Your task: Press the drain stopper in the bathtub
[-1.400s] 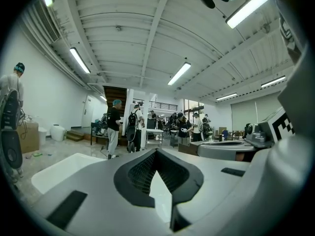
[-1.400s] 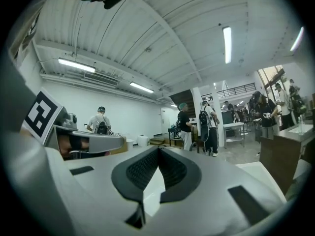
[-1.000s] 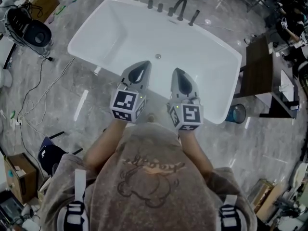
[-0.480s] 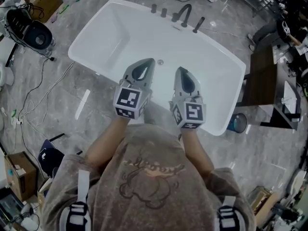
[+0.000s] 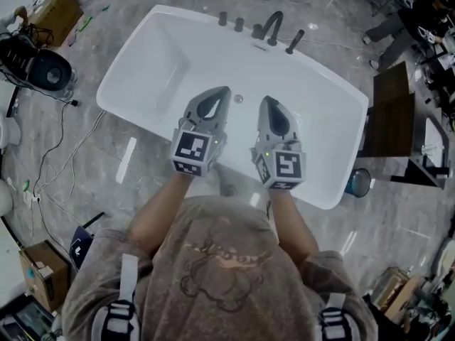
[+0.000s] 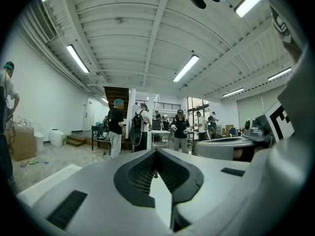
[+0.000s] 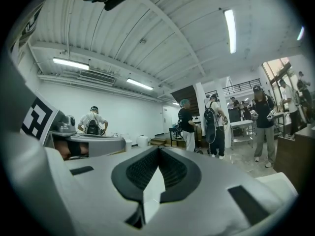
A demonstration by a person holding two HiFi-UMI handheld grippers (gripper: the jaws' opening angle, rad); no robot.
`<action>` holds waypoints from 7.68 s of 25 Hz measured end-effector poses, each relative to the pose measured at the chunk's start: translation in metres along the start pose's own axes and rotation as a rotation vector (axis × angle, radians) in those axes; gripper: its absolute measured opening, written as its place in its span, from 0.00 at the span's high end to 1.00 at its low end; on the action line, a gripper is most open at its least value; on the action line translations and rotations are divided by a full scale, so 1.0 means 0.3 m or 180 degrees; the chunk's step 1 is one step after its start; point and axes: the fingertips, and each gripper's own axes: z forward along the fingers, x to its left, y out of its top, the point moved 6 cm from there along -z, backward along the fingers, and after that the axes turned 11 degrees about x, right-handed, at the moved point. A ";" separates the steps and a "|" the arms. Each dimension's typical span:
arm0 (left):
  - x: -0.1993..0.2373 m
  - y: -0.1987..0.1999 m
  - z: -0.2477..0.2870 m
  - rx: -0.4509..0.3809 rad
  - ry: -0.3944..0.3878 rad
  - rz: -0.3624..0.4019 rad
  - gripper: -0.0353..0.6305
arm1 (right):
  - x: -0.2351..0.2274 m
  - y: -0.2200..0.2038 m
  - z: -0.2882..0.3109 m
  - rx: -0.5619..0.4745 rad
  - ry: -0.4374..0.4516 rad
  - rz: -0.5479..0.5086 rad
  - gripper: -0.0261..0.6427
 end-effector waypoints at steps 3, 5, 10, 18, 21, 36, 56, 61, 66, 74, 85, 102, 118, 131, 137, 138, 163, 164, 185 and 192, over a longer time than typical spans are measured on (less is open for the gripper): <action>0.057 0.012 0.064 0.0023 -0.0070 0.0031 0.94 | -0.010 0.015 0.073 0.0002 -0.0072 0.0043 0.96; 0.088 0.018 0.111 0.0041 -0.0124 0.0056 0.94 | -0.023 0.021 0.120 0.0002 -0.0121 0.0077 0.96; 0.157 0.028 0.231 0.0067 -0.0289 0.0096 0.94 | -0.066 0.018 0.236 0.0001 -0.0250 0.0122 0.96; 0.265 -0.030 0.382 0.0146 -0.0434 0.0098 0.94 | -0.123 -0.030 0.381 0.0015 -0.0407 0.0119 0.96; 0.300 -0.047 0.432 0.0197 -0.0394 0.0044 0.94 | -0.153 -0.055 0.433 0.0073 -0.0433 0.0131 0.96; 0.386 -0.226 0.670 0.0270 -0.0327 -0.0044 0.94 | -0.236 -0.246 0.675 0.0218 -0.0265 0.0138 0.96; 0.430 -0.580 0.939 0.0238 -0.0438 0.0014 0.94 | -0.317 -0.590 0.924 0.0290 -0.0192 0.0191 0.96; 0.424 -0.665 1.003 0.0221 -0.0526 0.0035 0.94 | -0.357 -0.704 0.977 0.0372 -0.0256 0.0173 0.96; 0.442 -0.751 1.048 0.0217 -0.0510 0.0024 0.94 | -0.369 -0.793 1.028 0.0359 -0.0303 0.0203 0.96; 0.472 -0.902 1.100 0.0171 -0.0474 0.0009 0.94 | -0.372 -0.931 1.090 0.0324 -0.0348 0.0142 0.96; 0.474 -1.046 1.182 0.0114 -0.0588 -0.0004 0.94 | -0.399 -1.102 1.163 0.0377 -0.0388 0.0164 0.96; 0.519 -1.379 1.292 0.0234 -0.0547 0.0007 0.94 | -0.430 -1.388 1.293 0.0450 -0.0442 0.0272 0.96; 0.538 -1.512 1.337 0.0313 -0.0437 -0.0195 0.94 | -0.472 -1.669 1.402 0.0902 -0.0292 0.0289 0.96; 0.539 -1.575 1.342 0.0432 -0.0494 -0.0222 0.94 | -0.549 -2.001 1.568 0.1827 -0.0293 0.0549 0.96; 0.540 -1.600 1.353 0.0494 -0.0495 -0.0271 0.94 | -0.548 -2.122 1.616 0.2232 -0.0217 0.0580 0.96; 0.541 -1.607 1.351 0.0507 -0.0496 -0.0276 0.94 | -0.546 -2.143 1.622 0.2294 -0.0201 0.0610 0.96; 0.540 -1.680 1.350 0.0752 -0.0526 -0.0369 0.94 | -0.548 -2.331 1.659 0.3207 -0.0060 0.0728 0.96; 0.540 -1.680 1.349 0.0752 -0.0521 -0.0372 0.94 | -0.549 -2.331 1.659 0.3210 -0.0054 0.0741 0.96; 0.522 -1.670 1.330 0.0807 -0.0549 -0.0337 0.94 | -0.536 -2.314 1.651 0.3236 -0.0023 0.0733 0.96; 0.545 -1.622 1.339 0.0791 -0.0510 -0.0330 0.94 | -0.561 -2.279 1.633 0.3282 -0.0122 0.0632 0.96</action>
